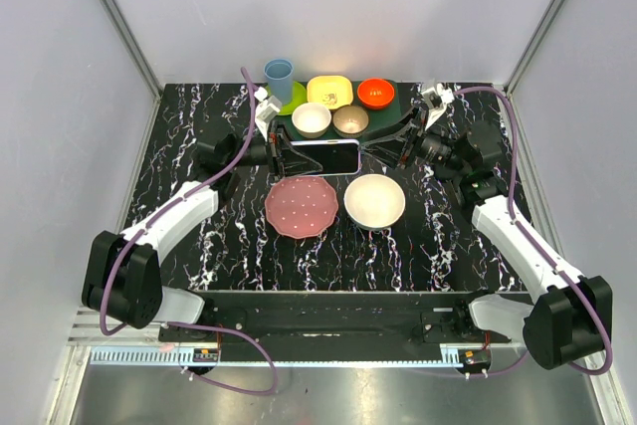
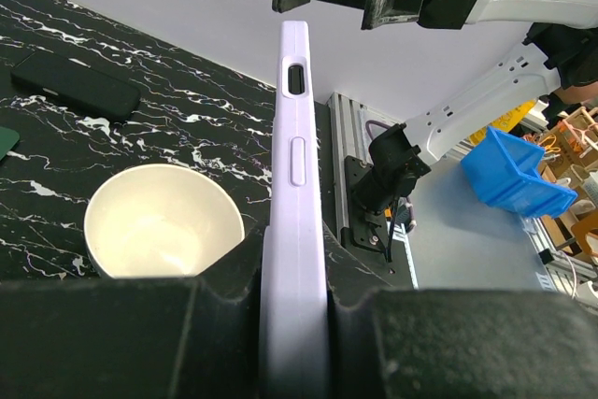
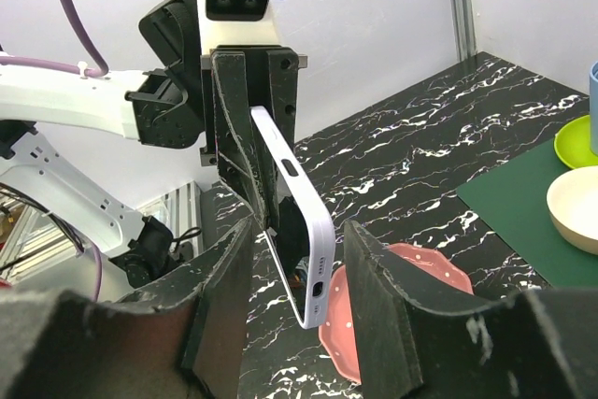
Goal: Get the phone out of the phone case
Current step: Remove the phone case from the phone.
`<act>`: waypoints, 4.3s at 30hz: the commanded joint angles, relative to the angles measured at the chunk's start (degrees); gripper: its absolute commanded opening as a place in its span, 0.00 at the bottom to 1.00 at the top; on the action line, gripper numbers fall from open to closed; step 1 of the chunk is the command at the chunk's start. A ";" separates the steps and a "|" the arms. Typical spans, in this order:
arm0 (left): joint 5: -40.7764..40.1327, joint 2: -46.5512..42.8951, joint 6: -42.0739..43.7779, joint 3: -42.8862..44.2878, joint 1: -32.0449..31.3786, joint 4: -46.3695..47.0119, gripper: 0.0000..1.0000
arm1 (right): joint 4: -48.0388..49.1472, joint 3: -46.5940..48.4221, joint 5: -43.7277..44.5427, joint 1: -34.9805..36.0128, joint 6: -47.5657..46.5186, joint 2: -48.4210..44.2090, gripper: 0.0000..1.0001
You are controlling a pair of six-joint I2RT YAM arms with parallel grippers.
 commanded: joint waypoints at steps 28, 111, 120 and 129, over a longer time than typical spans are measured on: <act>-0.14 -1.99 -2.39 -0.31 -0.01 9.89 0.00 | 4.42 -0.95 -1.89 -0.21 0.42 0.01 0.46; 4.17 -1.46 -10.92 -3.65 -1.68 26.16 0.00 | 8.20 -2.27 3.48 -2.67 10.35 0.37 0.35; 1.01 -1.73 -3.09 -1.89 -1.68 14.37 0.00 | 16.11 -3.58 -4.08 -2.67 13.70 -0.43 0.44; 0.39 -1.55 -2.48 -1.89 -1.68 13.58 0.00 | 14.27 -3.59 -5.06 -2.67 9.65 -1.13 0.48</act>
